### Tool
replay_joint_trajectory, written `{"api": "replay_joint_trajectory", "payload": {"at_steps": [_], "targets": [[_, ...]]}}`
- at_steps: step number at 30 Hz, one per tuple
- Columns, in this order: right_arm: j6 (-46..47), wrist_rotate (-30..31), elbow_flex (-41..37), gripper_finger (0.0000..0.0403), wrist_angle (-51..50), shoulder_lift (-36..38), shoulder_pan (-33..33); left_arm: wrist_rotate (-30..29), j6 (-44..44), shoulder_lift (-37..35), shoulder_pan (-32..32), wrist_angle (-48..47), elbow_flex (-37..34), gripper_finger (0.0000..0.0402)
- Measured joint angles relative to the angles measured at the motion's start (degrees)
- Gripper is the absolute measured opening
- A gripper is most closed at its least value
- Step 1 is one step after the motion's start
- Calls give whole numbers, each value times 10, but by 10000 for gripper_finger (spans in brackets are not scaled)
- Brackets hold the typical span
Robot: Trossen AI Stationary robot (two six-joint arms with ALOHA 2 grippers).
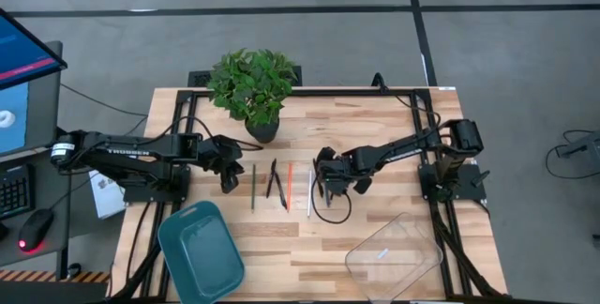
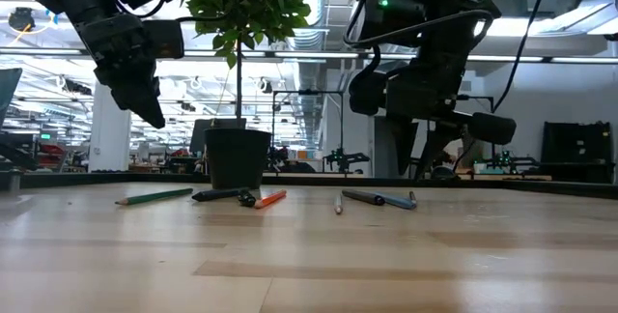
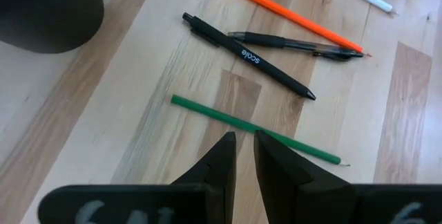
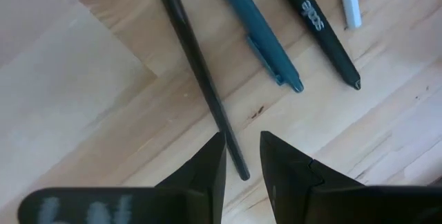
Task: Sort pens & pencils
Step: Put the black pencil into the transparent bin
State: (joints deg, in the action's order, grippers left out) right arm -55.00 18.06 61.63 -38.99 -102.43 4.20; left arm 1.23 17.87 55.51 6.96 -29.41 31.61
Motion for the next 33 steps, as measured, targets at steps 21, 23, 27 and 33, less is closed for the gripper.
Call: {"api": "replay_joint_trajectory", "payload": {"at_steps": [21,23,27,33], "targets": [[5,6,-47,113,40,0,-1,-1,-3,0,0,6,0,43],[5,19,-47,113,56,0,-3,-1,-3,0,0,5,0,43],[-12,30,-41,113,59,0,-3,-1,-3,0,0,6,0,43],[-10,21,-41,113,58,0,-3,-1,-3,0,0,5,0,43]]}}
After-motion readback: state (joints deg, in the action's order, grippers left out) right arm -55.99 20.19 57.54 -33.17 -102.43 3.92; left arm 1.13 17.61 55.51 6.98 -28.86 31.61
